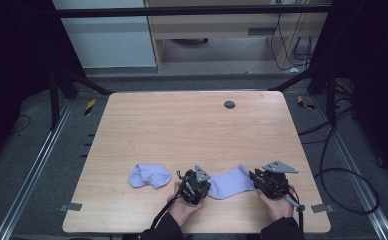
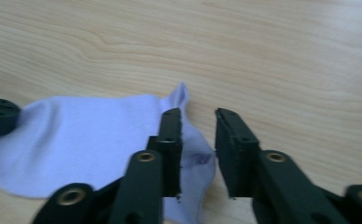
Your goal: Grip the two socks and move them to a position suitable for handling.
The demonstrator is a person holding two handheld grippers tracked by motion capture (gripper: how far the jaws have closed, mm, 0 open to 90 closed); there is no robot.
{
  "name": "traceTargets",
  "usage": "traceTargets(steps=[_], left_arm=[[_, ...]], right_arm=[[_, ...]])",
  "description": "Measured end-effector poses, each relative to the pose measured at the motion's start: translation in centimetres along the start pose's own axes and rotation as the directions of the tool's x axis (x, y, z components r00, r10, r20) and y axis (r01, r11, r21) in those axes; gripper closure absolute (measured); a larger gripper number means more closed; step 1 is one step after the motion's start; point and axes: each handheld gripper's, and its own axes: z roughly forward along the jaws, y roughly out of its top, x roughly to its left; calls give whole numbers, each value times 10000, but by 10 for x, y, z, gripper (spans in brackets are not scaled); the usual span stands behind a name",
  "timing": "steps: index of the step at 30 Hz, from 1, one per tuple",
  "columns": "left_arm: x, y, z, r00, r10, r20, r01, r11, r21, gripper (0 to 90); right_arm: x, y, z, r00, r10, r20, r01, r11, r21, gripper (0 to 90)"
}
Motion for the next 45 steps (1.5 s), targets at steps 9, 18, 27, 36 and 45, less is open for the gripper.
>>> traceTargets(steps=[9,18,27,36,45], left_arm=[[2,1,-4,9996,-292,-15,291,9992,-264,734],[5,-1,0,9994,-354,-1,354,9993,-69,782],[4,2,1,9990,-426,135,427,9991,-6,881],[9,15,-1,9991,-426,12,426,9985,-349,884],[6,21,13,9996,-269,-45,269,9995,-139,866]], right_arm=[[-10,-2,-1,9992,-343,207,340,9993,145,549],[-15,-8,11,9992,-382,99,367,9918,1221,602],[-11,-9,14,9997,-169,-177,197,9848,1725,854],[-6,-5,-5,9999,-104,130,91,9947,1019,871],[-2,-19,-17,9982,8,597,-99,9882,1526,798]])
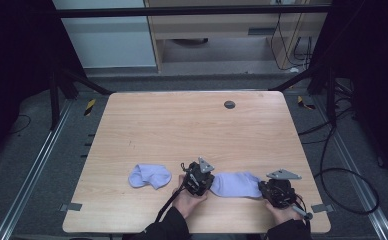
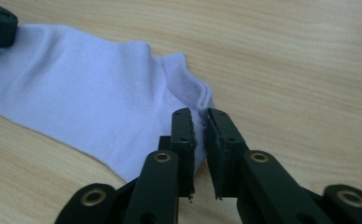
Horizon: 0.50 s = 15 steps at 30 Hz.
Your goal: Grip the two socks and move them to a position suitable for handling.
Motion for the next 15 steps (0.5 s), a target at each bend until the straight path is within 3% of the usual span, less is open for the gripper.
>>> traceTargets(steps=[2,6,15], left_arm=[[2,0,-2,10000,-64,-41,64,9999,-91,811],[9,1,-12,9999,-86,-58,84,9994,-327,714],[40,3,-53,9994,-318,-107,306,9944,-1013,520]], right_arm=[[0,-2,0,10000,-8,85,7,10000,45,745],[-2,1,-4,10000,19,97,-15,9992,-394,684],[1,14,-9,9982,-89,-595,4,9900,-1413,580]])
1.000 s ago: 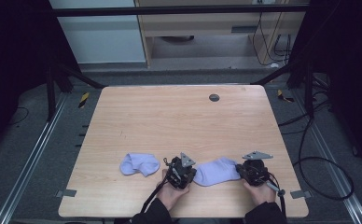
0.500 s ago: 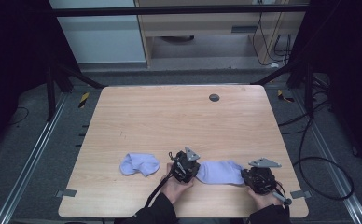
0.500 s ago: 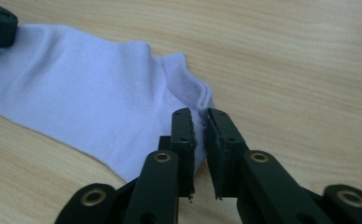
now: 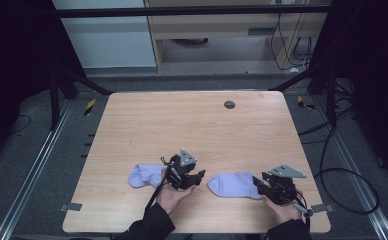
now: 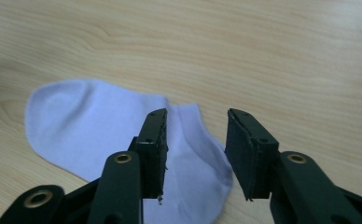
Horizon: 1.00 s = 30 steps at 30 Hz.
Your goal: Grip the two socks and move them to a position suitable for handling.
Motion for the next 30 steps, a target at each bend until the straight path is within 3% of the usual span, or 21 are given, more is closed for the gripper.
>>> traceTargets(steps=[10,17,23,30], left_arm=[[41,-7,-50,9981,-320,-534,286,9976,-637,419],[70,-20,-79,9923,-686,-1035,586,9935,-974,396],[92,-38,-99,9850,-1038,-1381,882,9895,-1144,380],[114,-68,-117,9694,-1592,-1868,1374,9827,-1243,367]], right_arm=[[13,19,2,9968,-213,-766,172,9984,-538,511],[23,34,6,9932,-369,-1101,279,9962,-830,477],[36,44,14,9892,-573,-1349,460,9953,-853,445],[53,57,26,9824,-802,-1688,665,9941,-854,420]])
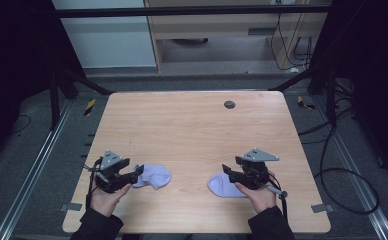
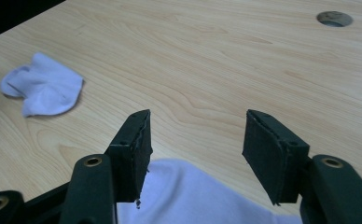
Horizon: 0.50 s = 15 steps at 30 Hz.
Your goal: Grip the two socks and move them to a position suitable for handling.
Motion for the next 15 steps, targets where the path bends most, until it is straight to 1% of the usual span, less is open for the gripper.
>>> traceTargets(steps=[2,5,8,10,12,13,15], left_arm=[[8,-6,-3,9998,-147,-141,149,9999,83,368],[16,-13,-4,9992,-257,-315,263,9994,205,377],[22,-20,-2,9983,-330,-488,350,9986,401,394],[26,-25,0,9973,-377,-634,413,9976,557,411],[28,-29,3,9966,-461,-682,509,9963,698,426],[30,-30,3,9961,-441,-768,499,9959,752,433],[32,-32,5,9954,-543,-790,610,9945,846,452]], right_arm=[[6,4,5,9999,-87,-135,88,9999,50,421],[16,11,14,9991,-288,-324,290,9996,72,425],[28,18,23,9975,-429,-569,435,9990,107,437],[37,22,30,9952,-605,-764,615,9981,103,452],[46,25,38,9928,-759,-930,776,9969,154,467],[51,26,41,9910,-839,-1040,862,9961,178,473],[61,28,49,9874,-976,-1246,1011,9946,224,491]])
